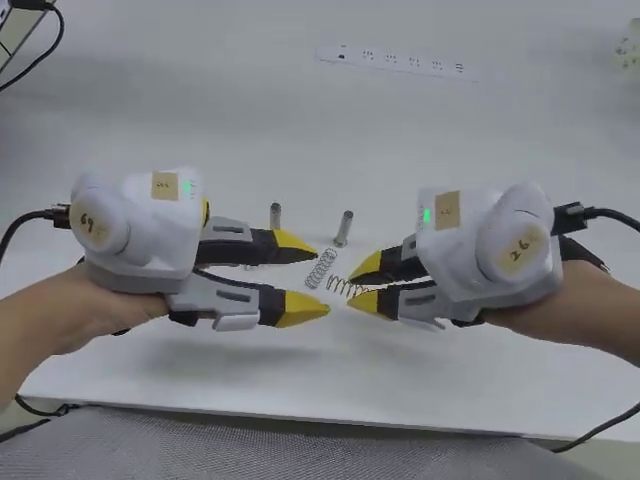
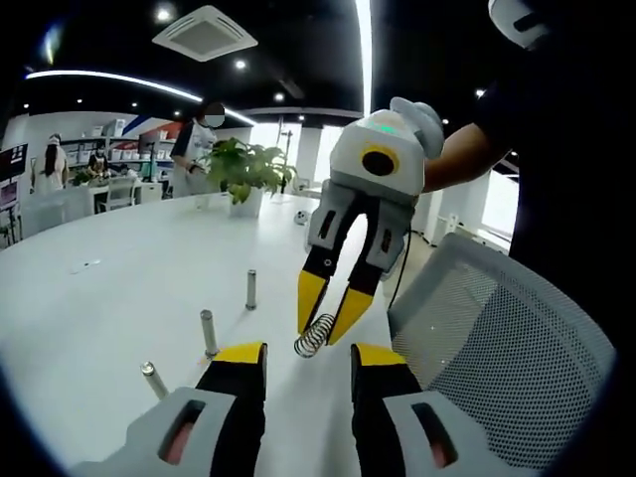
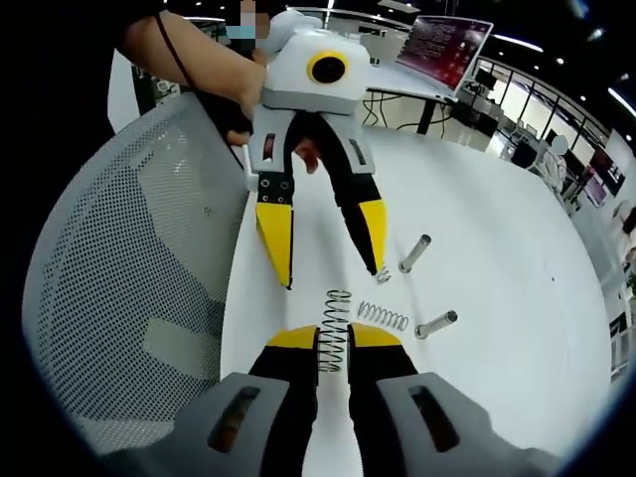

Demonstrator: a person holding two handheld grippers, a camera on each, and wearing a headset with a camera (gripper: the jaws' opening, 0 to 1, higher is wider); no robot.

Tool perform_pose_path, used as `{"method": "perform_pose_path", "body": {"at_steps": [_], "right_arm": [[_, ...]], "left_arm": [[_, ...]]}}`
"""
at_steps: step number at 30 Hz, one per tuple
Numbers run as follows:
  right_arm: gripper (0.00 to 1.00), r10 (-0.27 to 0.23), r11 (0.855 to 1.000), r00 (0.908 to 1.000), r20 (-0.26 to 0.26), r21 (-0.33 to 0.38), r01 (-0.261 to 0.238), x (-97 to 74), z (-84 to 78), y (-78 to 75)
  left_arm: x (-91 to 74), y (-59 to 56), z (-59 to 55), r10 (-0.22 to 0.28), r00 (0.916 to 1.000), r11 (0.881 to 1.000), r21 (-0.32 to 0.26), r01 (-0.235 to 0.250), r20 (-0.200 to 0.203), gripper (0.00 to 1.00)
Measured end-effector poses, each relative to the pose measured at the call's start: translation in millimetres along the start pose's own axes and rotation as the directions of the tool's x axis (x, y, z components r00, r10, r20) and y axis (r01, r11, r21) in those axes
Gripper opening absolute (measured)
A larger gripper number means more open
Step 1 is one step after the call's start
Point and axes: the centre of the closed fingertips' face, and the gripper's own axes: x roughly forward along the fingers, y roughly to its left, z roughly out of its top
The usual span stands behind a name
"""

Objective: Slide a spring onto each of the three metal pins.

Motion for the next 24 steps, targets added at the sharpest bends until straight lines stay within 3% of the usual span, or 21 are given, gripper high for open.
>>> {"method": "perform_pose_path", "body": {"at_steps": [16, 24], "right_arm": [[0.08, 0.033, 0.993, 0.9991, 0.028, -0.111, -0.029, -1.8, 9.0, 8.0], [0.08, 0.04, 0.992, 0.9986, 0.036, -0.122, -0.035, -1.0, 12.1, 9.1]], "left_arm": [[5.9, -9.1, -2.3, -0.047, 0.9988, 0.999, 0.007, 0.047, -0.015, 0.11], [5.7, -12.2, -1.2, -0.057, 0.9983, 0.998, 0.015, 0.057, -0.016, 0.07]]}}
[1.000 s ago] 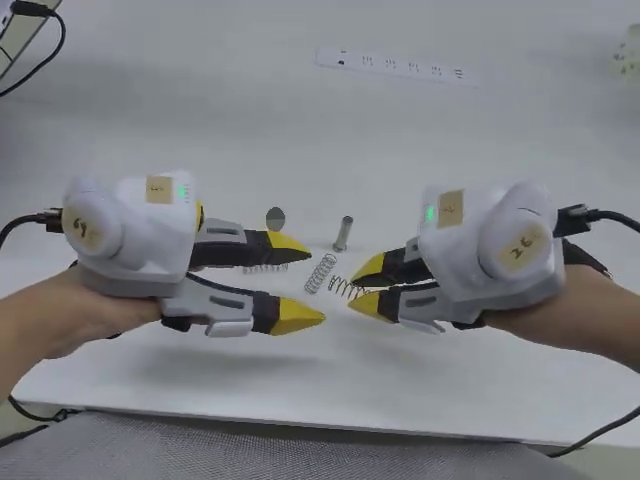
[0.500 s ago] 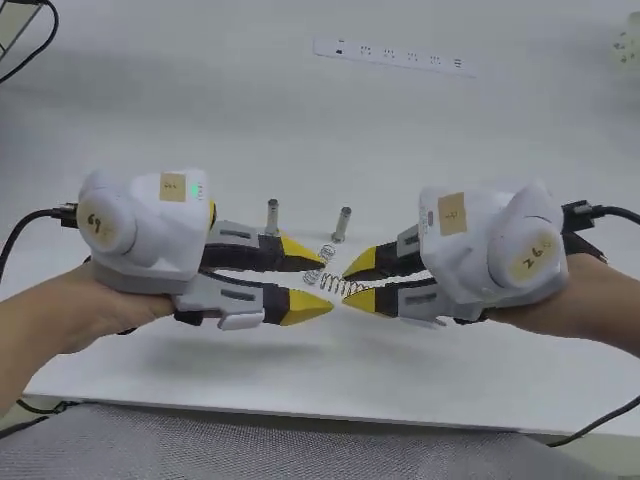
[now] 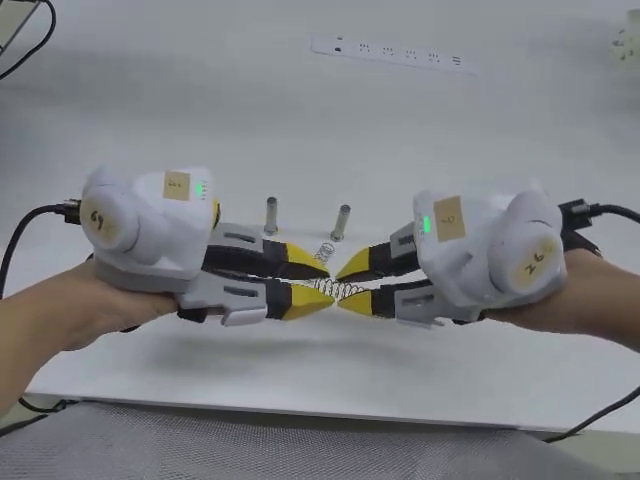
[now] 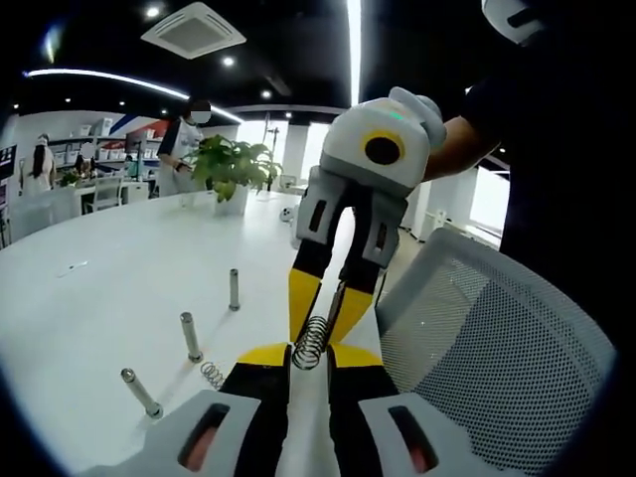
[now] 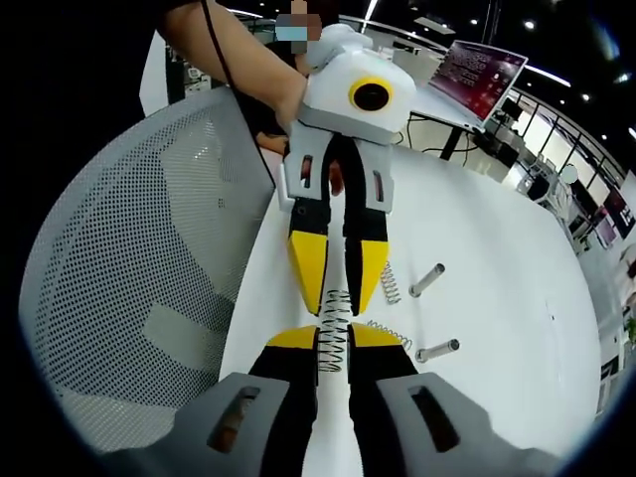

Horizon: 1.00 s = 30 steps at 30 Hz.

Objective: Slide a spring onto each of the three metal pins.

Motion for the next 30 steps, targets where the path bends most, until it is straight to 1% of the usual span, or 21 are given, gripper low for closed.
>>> {"method": "perform_pose_path", "body": {"at_steps": [12, 16, 23, 30], "right_arm": [[0.08, 0.004, 1.0, 0.9996, 0.027, 0.005, -0.005, -1.2, 4.8, 1.3], [0.08, 0.002, 1.0, 0.9997, 0.026, 0.002, -0.002, -1.9, 4.7, 0.6], [0.08, -0.004, 1.0, 0.9994, 0.035, 0.009, 0.004, -2.6, 5.3, -1.6], [0.08, -0.002, 1.0, 0.9992, 0.041, 0.028, 0.001, -2.4, 4.4, -0.8]], "left_arm": [[0.5, -1.4, -1.3, -0.006, 1.0, 1.0, 0.003, 0.006, -0.004, 0.05], [0.7, -1.0, -0.1, -0.004, 1.0, 1.0, 0.014, 0.004, -0.001, 0.04], [0.6, 0.4, 1.1, 0.001, 1.0, 1.0, -0.001, -0.001, 0.004, 0.03], [2.0, -2.2, 0.9, -0.017, 0.9998, 1.0, -0.013, 0.017, -0.004, 0.02]]}}
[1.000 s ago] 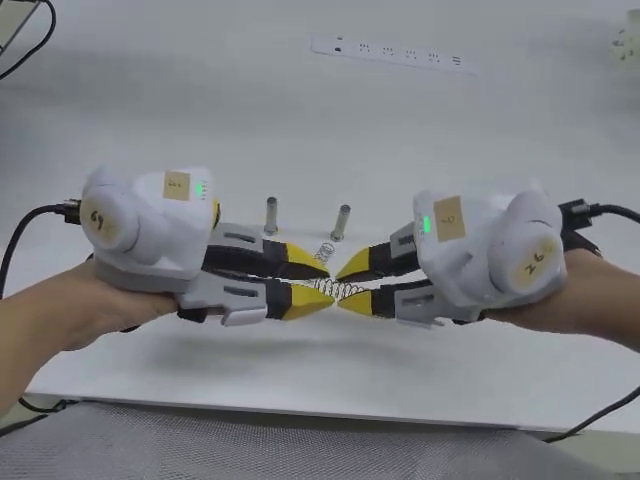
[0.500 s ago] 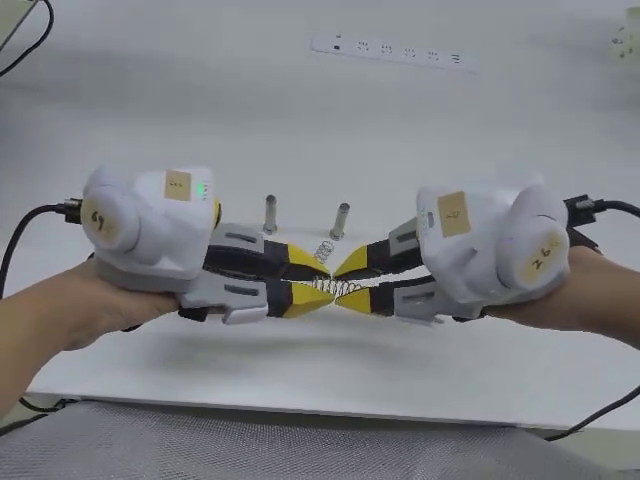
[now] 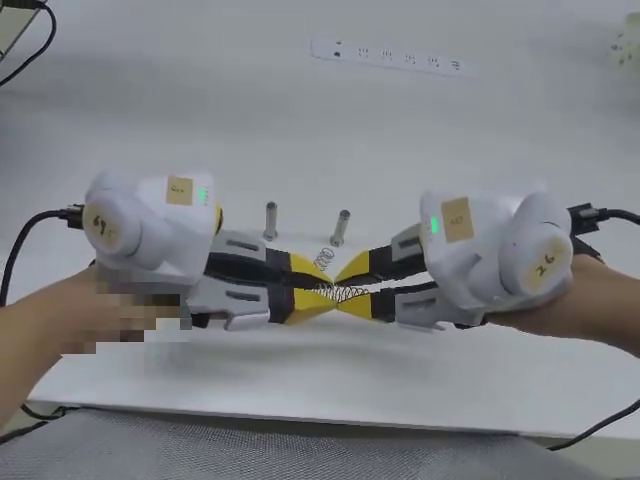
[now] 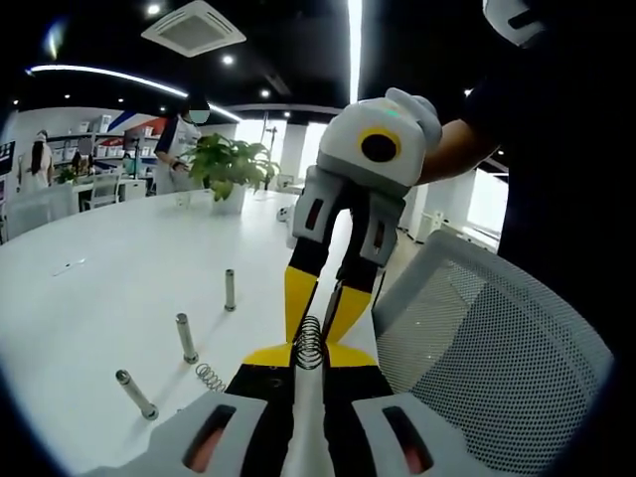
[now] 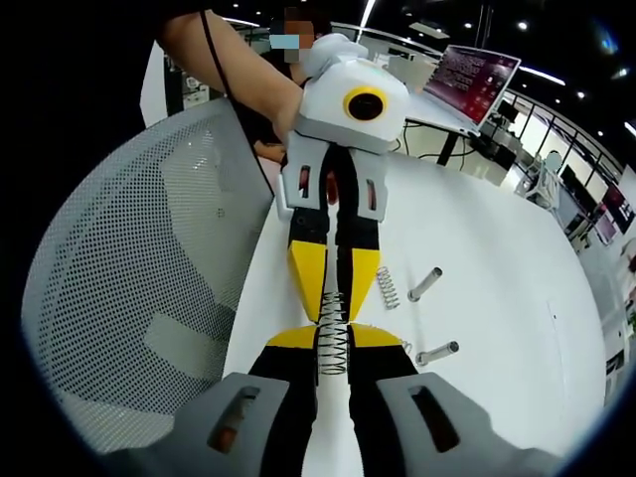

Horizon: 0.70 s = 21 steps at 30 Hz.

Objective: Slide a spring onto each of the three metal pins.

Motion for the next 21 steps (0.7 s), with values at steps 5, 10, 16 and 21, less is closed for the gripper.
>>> {"method": "perform_pose_path", "body": {"at_steps": [5, 10, 16, 21], "right_arm": [[0.08, -0.005, 1.0, 1.0, 0.003, -0.003, 0.005, -1.3, -0.7, 0.0], [0.08, -0.009, 1.0, 0.9999, 0.006, 0.001, 0.009, -2.0, -1.0, -0.9], [0.09, -0.011, 1.0, 0.9998, 0.016, 0.005, 0.011, -2.4, -0.3, -1.6], [0.09, -0.01, 1.0, 0.9998, 0.017, 0.005, 0.01, -2.4, -0.8, -1.0]], "left_arm": [[1.5, -0.2, 0.6, -0.004, 1.0, 1.0, 0.0, 0.004, -0.004, 0.01], [2.0, 0.1, 1.5, -0.003, 1.0, 1.0, 0.0, 0.003, -0.008, 0.01], [1.5, 0.4, 2.2, -0.004, 1.0, 1.0, -0.006, 0.004, -0.008, 0.01], [2.2, -0.7, 2.3, -0.008, 0.9999, 1.0, -0.013, 0.008, -0.006, 0.01]]}}
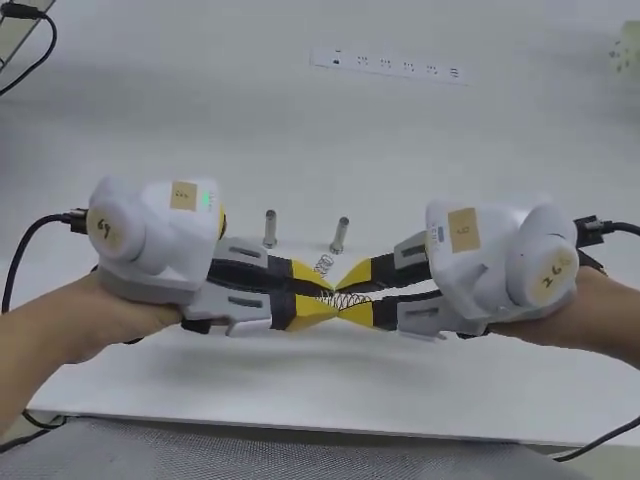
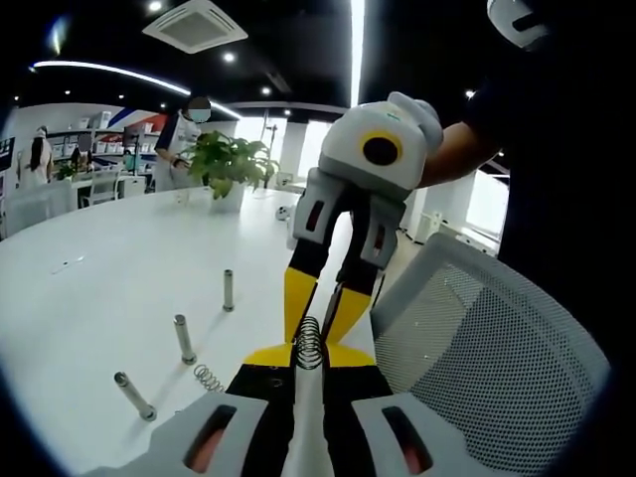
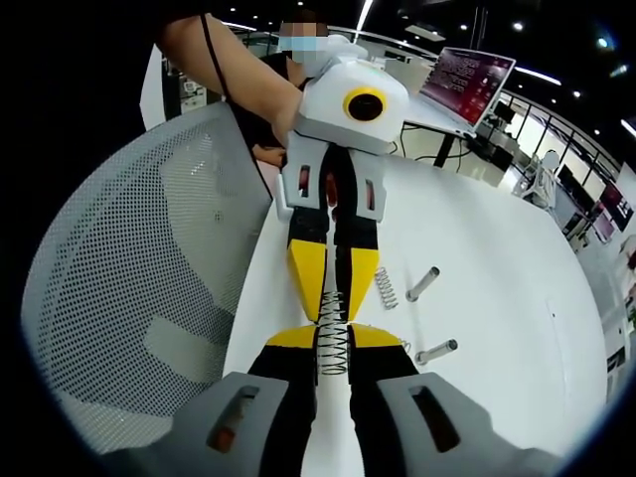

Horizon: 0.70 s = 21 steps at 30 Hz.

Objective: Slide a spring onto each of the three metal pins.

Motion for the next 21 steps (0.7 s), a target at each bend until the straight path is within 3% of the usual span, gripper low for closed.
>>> {"method": "perform_pose_path", "body": {"at_steps": [15, 21], "right_arm": [[0.12, 0.005, 1.0, 0.9998, -0.017, 0.016, -0.004, 0.4, -7.1, 3.1], [0.13, -0.005, 0.997, 1.0, -0.007, 0.071, 0.005, -4.7, -13.9, 0.9]], "left_arm": [[-1.7, -1.3, -0.6, -0.003, 1.0, 1.0, -0.012, 0.003, 0.003, 0.01], [-4.3, -0.6, 0.9, -0.003, 0.9999, 1.0, -0.019, 0.003, 0.011, 0.01]]}}
